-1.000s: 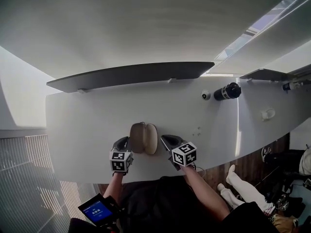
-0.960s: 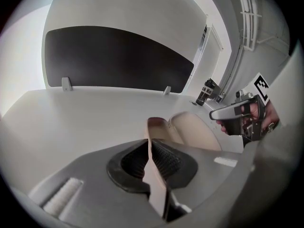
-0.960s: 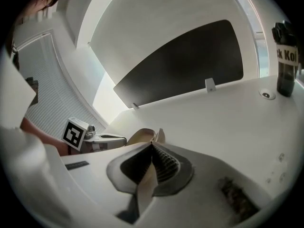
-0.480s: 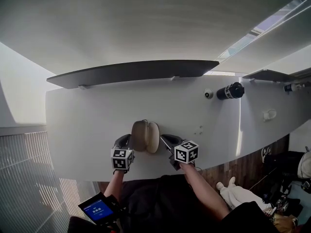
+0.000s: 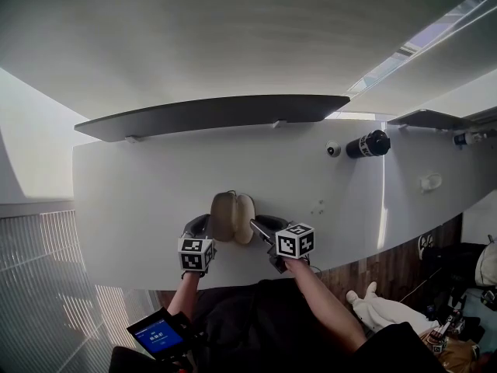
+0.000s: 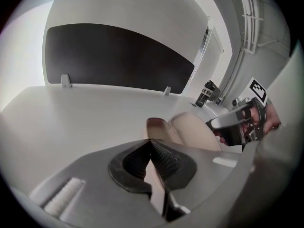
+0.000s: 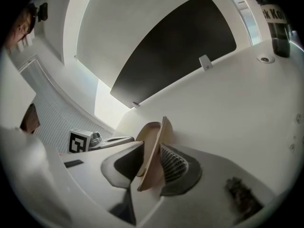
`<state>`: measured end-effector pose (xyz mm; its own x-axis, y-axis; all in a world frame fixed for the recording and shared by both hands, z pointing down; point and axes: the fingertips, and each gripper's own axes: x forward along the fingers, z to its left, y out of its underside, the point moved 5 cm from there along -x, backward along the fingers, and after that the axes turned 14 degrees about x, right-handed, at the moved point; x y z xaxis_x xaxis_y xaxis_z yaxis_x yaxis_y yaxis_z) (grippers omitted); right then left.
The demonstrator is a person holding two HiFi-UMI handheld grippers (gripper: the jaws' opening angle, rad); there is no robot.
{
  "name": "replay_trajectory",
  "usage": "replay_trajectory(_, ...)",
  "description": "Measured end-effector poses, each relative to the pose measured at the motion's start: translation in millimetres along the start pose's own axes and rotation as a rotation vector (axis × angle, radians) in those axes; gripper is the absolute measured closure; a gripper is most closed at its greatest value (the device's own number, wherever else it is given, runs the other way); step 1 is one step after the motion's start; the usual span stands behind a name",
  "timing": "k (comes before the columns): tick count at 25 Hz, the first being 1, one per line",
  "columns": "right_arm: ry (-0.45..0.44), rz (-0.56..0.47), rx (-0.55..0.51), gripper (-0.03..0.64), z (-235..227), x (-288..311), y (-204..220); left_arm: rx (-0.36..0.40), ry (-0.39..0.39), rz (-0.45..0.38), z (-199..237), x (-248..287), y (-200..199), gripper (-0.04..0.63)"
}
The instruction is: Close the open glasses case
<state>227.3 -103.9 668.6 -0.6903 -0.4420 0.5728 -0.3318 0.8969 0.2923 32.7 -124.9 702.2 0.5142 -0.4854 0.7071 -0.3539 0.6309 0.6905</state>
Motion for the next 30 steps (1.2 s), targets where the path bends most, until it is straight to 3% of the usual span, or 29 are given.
replay_trajectory(15, -0.11, 0.043, -0.072, 0.515, 39.9, 16.5, -5.5, -0.104, 0.039, -0.03, 3.8, 4.3, 5.7, 0.588)
replay_trajectory(24, -0.113, 0.045, -0.082, 0.515, 44.8, 23.9, -6.7, -0.192, 0.08, -0.083, 7.9, -1.8, 12.2, 0.588)
replay_trajectory(30, -0.128, 0.098, -0.145, 0.515, 66.7, 47.6, -3.2, -0.226, 0.121, -0.093, 12.9, -0.8, 20.2, 0.588)
